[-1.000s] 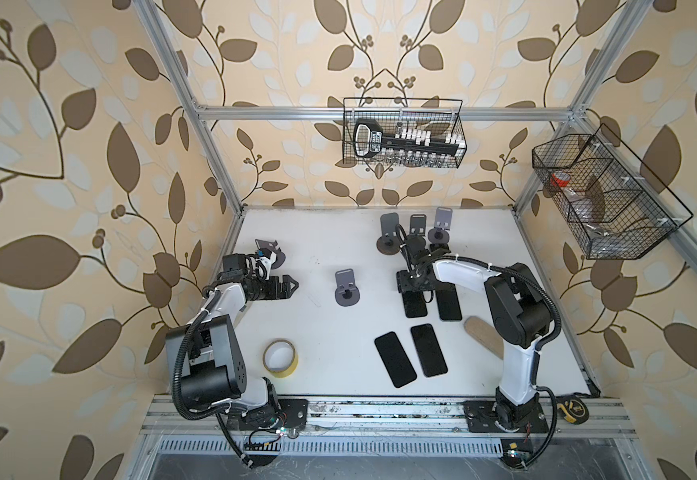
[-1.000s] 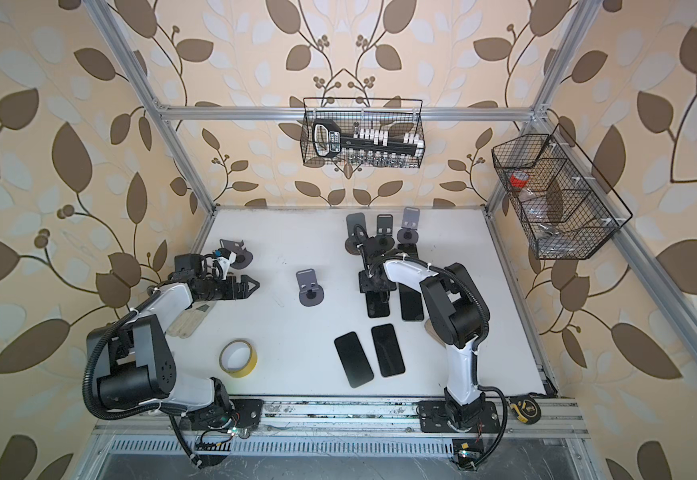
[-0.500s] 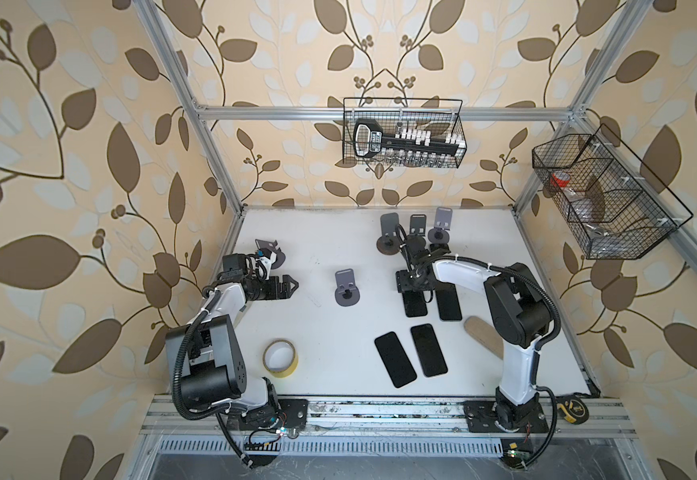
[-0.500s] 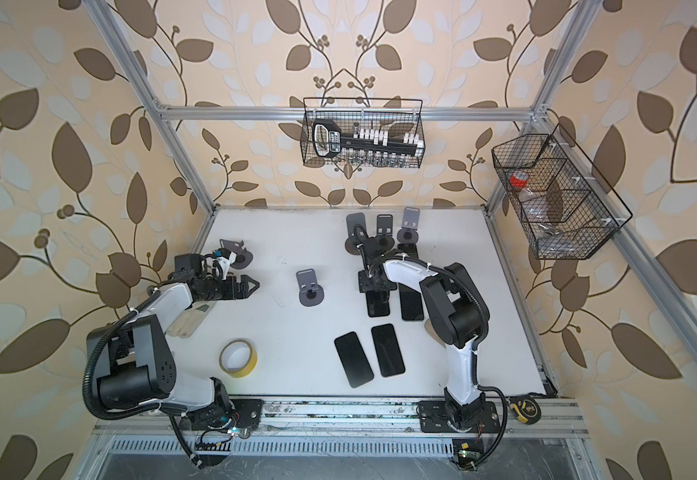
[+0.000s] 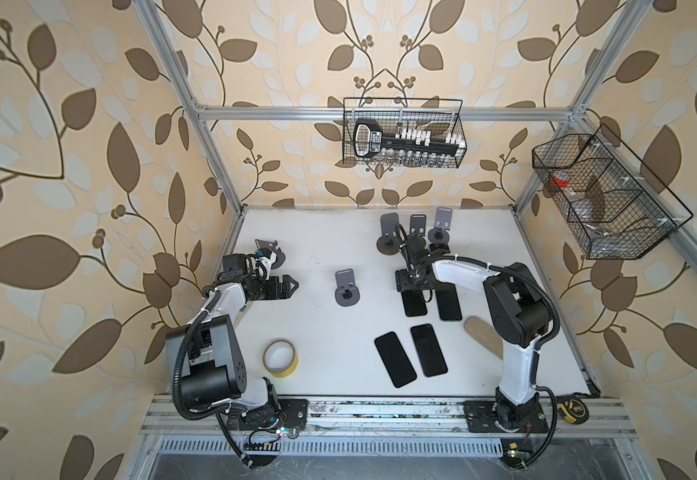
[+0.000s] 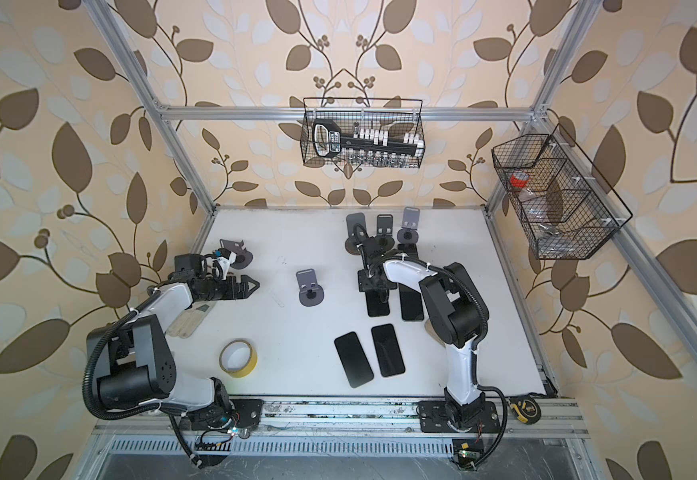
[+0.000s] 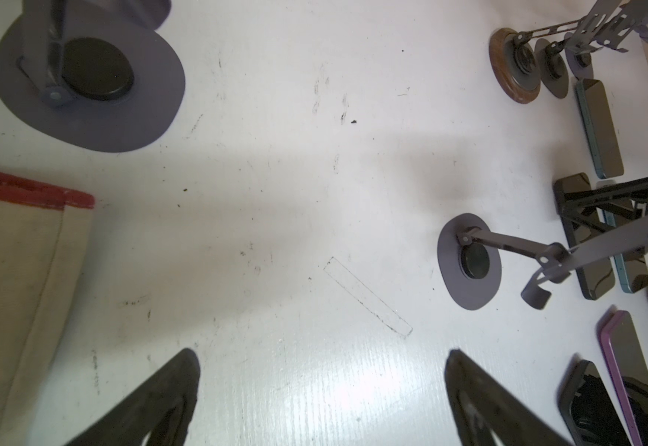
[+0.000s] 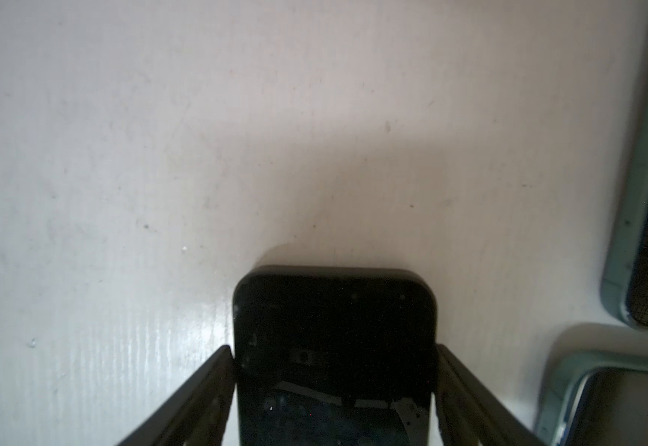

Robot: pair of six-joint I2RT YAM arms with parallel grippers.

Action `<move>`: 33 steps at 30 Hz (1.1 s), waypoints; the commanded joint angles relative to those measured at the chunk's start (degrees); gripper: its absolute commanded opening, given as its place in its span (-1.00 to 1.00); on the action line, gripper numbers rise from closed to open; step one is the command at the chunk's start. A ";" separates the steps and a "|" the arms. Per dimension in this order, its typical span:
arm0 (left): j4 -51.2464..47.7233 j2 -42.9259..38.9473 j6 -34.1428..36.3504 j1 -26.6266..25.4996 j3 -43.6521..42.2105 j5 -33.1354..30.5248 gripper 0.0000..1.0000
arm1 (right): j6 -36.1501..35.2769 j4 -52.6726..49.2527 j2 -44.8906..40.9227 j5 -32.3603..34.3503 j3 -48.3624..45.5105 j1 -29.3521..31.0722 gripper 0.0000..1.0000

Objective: Remove the phone from the phone stand
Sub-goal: 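Lay the black phone flat beside the other phones, open right gripper, then move the right gripper over the empty purple-based stand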

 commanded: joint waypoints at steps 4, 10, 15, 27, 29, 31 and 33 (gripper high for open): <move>-0.20 -0.55 0.42 0.68 0.45 0.89 0.98 | 0.21 -3.85 0.12 -1.07 0.97 -0.24 0.61; -0.23 -0.56 0.42 0.70 0.45 0.94 0.98 | 0.16 -6.32 -4.59 -0.58 3.16 -0.01 0.63; -0.26 -0.47 0.39 0.68 0.56 0.94 0.98 | 0.07 -7.93 -10.00 0.84 4.60 0.33 0.66; -0.72 -0.39 0.95 0.68 0.67 1.60 0.98 | -0.49 -6.66 -22.15 5.98 5.73 11.98 0.80; -0.60 -0.39 0.91 0.68 0.67 1.51 0.98 | 0.83 -5.66 -22.00 7.06 6.49 15.47 0.82; -0.62 -0.39 0.86 0.68 0.67 1.48 0.98 | 2.03 -4.19 -21.73 8.00 6.91 18.37 0.88; -0.61 -0.47 0.89 0.68 0.54 1.46 0.98 | 2.25 -2.20 -21.39 8.75 6.97 20.70 1.00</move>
